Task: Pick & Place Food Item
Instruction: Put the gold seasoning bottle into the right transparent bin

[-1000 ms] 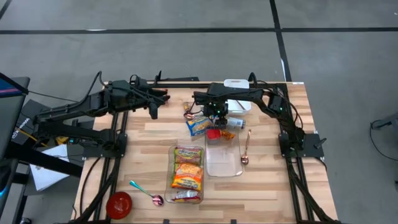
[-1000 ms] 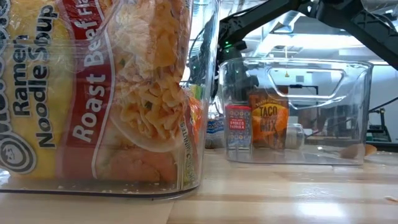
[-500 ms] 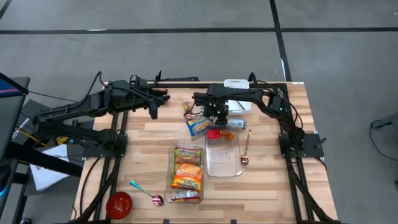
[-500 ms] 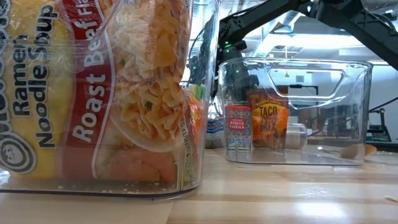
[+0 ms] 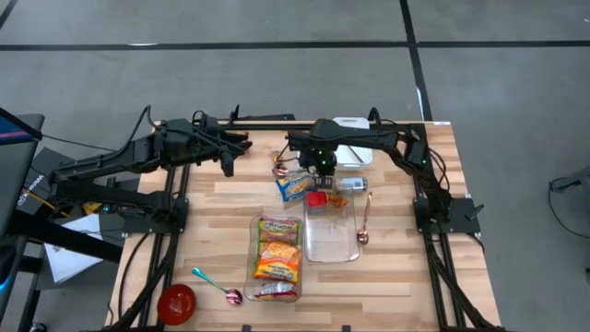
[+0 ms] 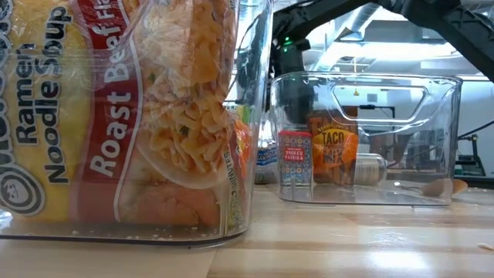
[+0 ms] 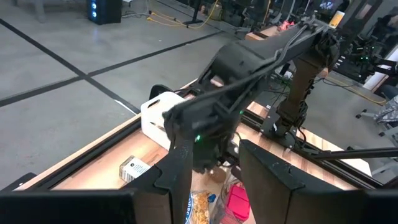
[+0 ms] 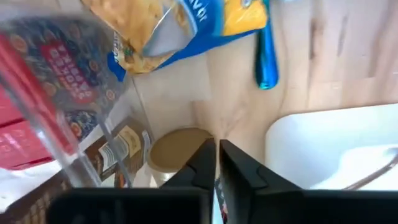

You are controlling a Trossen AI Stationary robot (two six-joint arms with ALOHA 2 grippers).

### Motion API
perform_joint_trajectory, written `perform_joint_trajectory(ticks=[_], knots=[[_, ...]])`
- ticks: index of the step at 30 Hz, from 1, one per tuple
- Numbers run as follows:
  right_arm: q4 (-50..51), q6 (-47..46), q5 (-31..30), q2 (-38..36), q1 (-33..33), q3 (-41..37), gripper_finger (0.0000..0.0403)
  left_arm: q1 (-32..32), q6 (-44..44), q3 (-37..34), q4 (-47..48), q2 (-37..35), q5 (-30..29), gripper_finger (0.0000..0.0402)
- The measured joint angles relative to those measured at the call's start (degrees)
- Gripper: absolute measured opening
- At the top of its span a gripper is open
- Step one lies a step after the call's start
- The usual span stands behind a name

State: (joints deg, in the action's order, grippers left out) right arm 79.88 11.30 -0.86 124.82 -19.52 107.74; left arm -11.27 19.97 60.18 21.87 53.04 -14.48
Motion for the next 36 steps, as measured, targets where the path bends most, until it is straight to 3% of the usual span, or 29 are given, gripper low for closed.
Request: perform_joint_trajectory(ticks=[12, 15, 21, 27, 31, 36], knots=[[4.2, -8.3, 0.9, -11.6, -1.4, -1.7, 0.0001, 0.2, 0.5, 0.0, 0.0, 0.0, 0.0, 0.0127], [1.7, -12.5, 1.0, -18.2, -2.1, -8.3, 0.0001, 1.1, 0.6, 0.0, 0.0, 0.0, 0.0, 0.0127], [-5.8, -27.9, 1.2, -35.1, -3.8, -31.0, 0.0, 2.4, 1.6, 0.0, 0.0, 0.0, 0.0, 0.0127], [-12.3, -43.7, 5.8, -48.9, -3.9, -50.1, 0.0, 2.4, 1.6, 0.0, -0.5, 1.1, 0.0, 0.0127], [-18.3, -51.5, 6.9, -52.5, -3.9, -56.8, 0.0, 2.4, 1.6, 0.0, -1.5, 2.7, 0.0, 0.0127], [-25.5, -57.8, 7.0, -51.5, -4.7, -62.8, 0.0, 2.4, 1.9, 0.0, -2.4, 5.0, 0.8, 0.0127]])
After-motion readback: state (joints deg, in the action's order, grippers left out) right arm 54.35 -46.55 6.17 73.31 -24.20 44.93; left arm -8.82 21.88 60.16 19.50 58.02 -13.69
